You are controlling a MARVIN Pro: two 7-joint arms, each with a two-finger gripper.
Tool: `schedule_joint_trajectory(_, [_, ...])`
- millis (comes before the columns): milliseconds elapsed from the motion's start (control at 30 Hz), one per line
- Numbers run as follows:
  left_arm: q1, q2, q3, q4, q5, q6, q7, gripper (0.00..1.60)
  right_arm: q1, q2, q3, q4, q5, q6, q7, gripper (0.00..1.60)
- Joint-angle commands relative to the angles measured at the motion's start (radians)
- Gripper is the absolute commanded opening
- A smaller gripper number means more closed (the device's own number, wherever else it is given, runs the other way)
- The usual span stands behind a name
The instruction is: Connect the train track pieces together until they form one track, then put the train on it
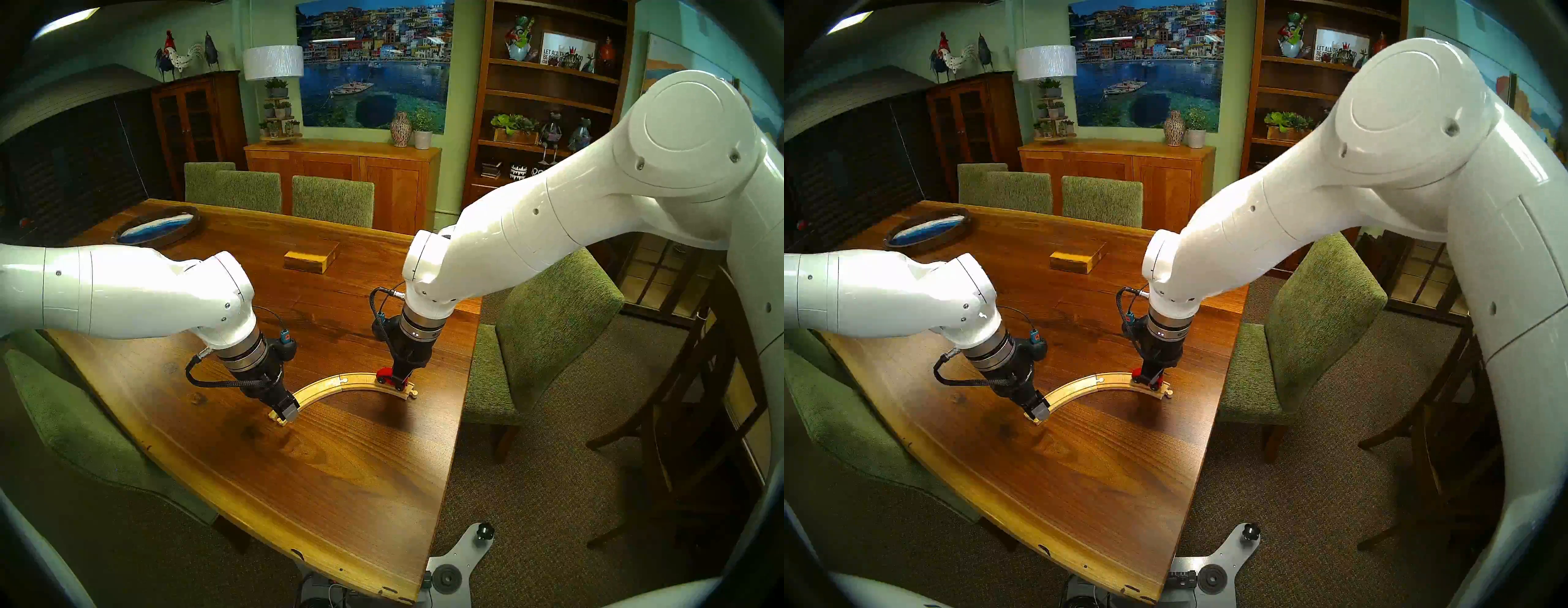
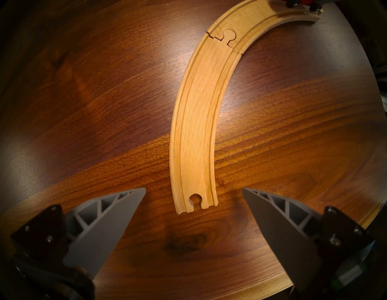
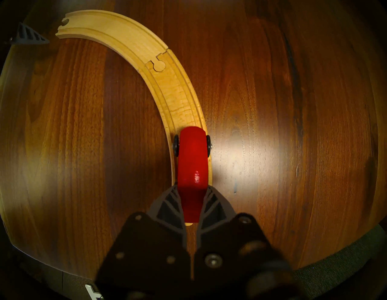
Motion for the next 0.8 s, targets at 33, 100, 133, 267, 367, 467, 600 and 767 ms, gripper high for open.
schedule_joint_trajectory(33, [-0.028, 0.000, -0.021, -0.002, -0.002, 0.000, 0.000, 1.60, 0.056, 0.012, 0.005, 0.009, -0.009, 0.009, 0.004, 0.00])
schedule_joint_trajectory(100, [-0.028, 0.000, -0.021, -0.002, -0.002, 0.000, 0.000, 1.60, 0.052, 0.009, 0.005, 0.013, -0.011, 0.012, 0.006, 0.00])
schedule_joint_trajectory(133, [-0.028, 0.000, -0.021, -0.002, -0.002, 0.000, 0.000, 1.60, 0.051, 0.007, 0.005, 0.015, -0.011, 0.013, 0.006, 0.00])
schedule_joint_trajectory(267, [-0.028, 0.000, -0.021, -0.002, -0.002, 0.000, 0.001, 1.60, 0.047, 0.005, 0.007, 0.019, -0.015, 0.016, 0.009, 0.00])
schedule_joint_trajectory(367, [-0.029, 0.000, -0.021, -0.002, -0.002, 0.000, 0.001, 1.60, 0.043, 0.003, 0.009, 0.023, -0.019, 0.017, 0.011, 0.00])
schedule_joint_trajectory(467, [-0.029, 0.000, -0.021, -0.002, -0.002, 0.000, 0.001, 1.60, 0.036, 0.001, 0.009, 0.026, -0.030, 0.007, 0.011, 0.00])
schedule_joint_trajectory(600, [-0.029, 0.000, -0.021, -0.002, -0.002, 0.000, 0.001, 1.60, 0.040, 0.012, 0.011, 0.005, -0.062, -0.035, 0.011, 0.00])
schedule_joint_trajectory(767, [-0.028, 0.000, -0.021, -0.002, -0.002, 0.000, 0.001, 1.60, 0.056, 0.017, 0.008, -0.020, -0.098, -0.065, 0.033, 0.00])
